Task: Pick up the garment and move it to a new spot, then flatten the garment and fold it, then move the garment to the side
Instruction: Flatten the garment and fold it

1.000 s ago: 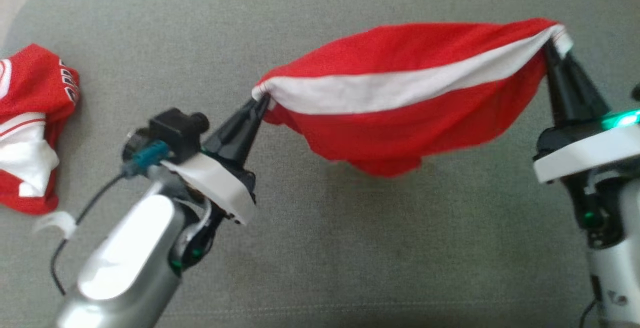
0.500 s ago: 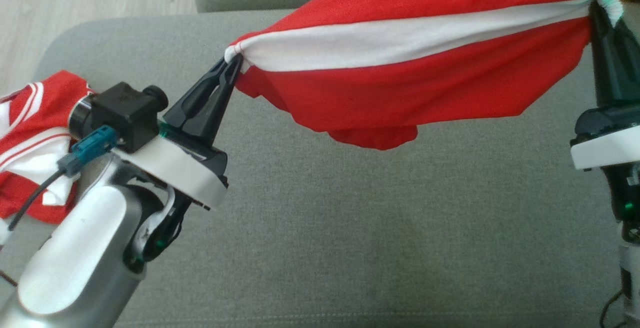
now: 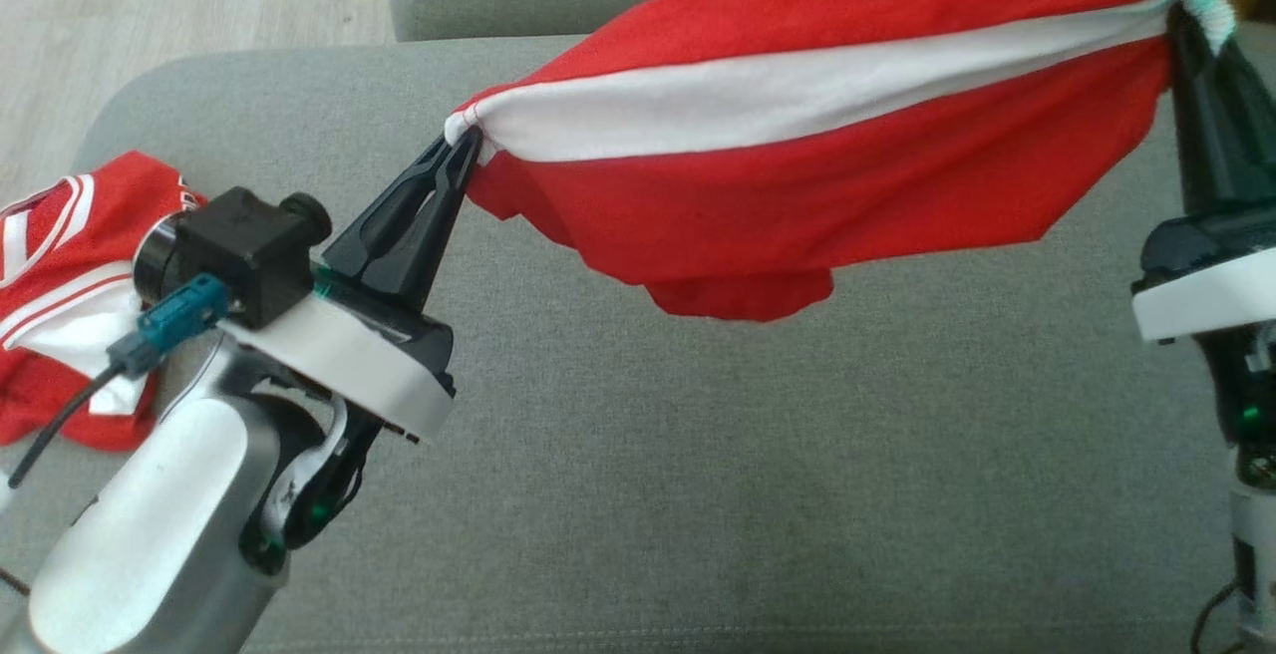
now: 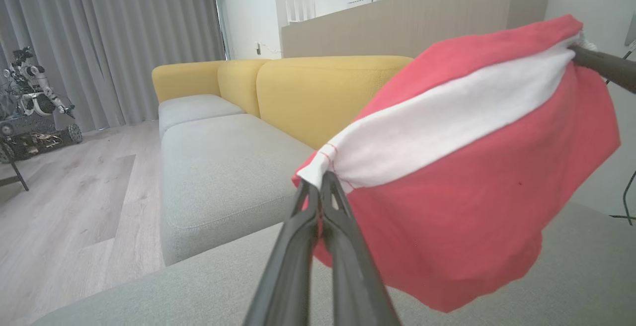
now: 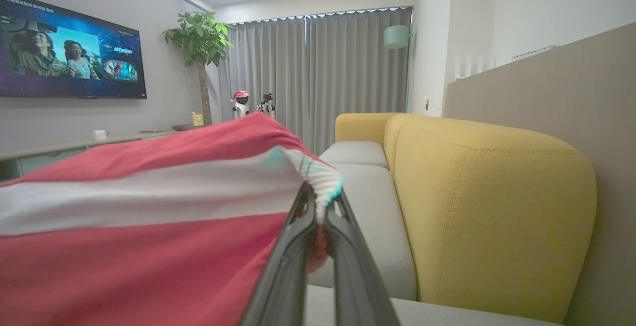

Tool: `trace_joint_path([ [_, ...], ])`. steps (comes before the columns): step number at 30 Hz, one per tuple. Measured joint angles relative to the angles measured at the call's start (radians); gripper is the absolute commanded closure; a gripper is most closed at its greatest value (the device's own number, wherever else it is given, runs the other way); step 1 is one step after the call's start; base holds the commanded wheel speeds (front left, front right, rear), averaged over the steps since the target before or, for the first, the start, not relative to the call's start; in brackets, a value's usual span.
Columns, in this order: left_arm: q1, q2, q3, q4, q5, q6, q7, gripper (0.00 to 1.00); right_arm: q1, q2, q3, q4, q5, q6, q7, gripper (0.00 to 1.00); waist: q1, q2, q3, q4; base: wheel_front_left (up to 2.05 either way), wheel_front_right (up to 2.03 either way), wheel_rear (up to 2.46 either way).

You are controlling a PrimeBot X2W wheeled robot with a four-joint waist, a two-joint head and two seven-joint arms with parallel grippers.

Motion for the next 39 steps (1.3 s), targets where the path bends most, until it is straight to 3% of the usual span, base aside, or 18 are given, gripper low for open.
trace_joint_path([
  [9, 0.029, -0.016, -0.036, 0.042, -0.037, -0.005, 0.01, 1.0, 0.016, 0.015, 0.046, 0.021, 0.021, 0.0, 0.015, 1.0, 0.0, 0.0, 0.018, -0.007, 0.0, 0.0, 0.0],
  [22, 0.092, -0.102, -0.076, 0.159, -0.078, -0.019, -0.043, 1.0, 0.133, 0.076, 0.078, 0.115, 0.035, 0.0, 0.014, 1.0, 0.0, 0.0, 0.08, -0.015, 0.0, 0.0, 0.0],
  [34, 0.076, -0.173, -0.072, 0.348, -0.114, -0.039, -0.107, 1.0, 0.095, 0.102, 0.1, 0.34, 0.007, 0.0, -0.043, 1.0, 0.0, 0.0, 0.167, -0.015, 0.0, 0.0, 0.0],
  [35, 0.07, -0.179, -0.072, 0.365, -0.114, -0.043, -0.117, 0.92, 0.087, 0.103, 0.103, 0.357, 0.005, 0.0, -0.051, 1.0, 0.0001, 0.0, 0.174, -0.015, 0.0, 0.0, 0.0],
  [38, 0.047, -0.201, -0.073, 0.416, -0.113, -0.051, -0.139, 0.0, 0.06, 0.103, 0.119, 0.405, -0.003, 0.0, -0.073, 1.0, 0.0001, 0.0, 0.19, -0.012, 0.0, 0.0, 0.0],
  [39, 0.042, -0.205, -0.075, 0.429, -0.113, -0.054, -0.145, 0.0, 0.054, 0.103, 0.123, 0.42, -0.004, 0.0, -0.077, 1.0, 0.0001, 0.0, 0.192, -0.011, 0.0, 0.0, 0.0],
])
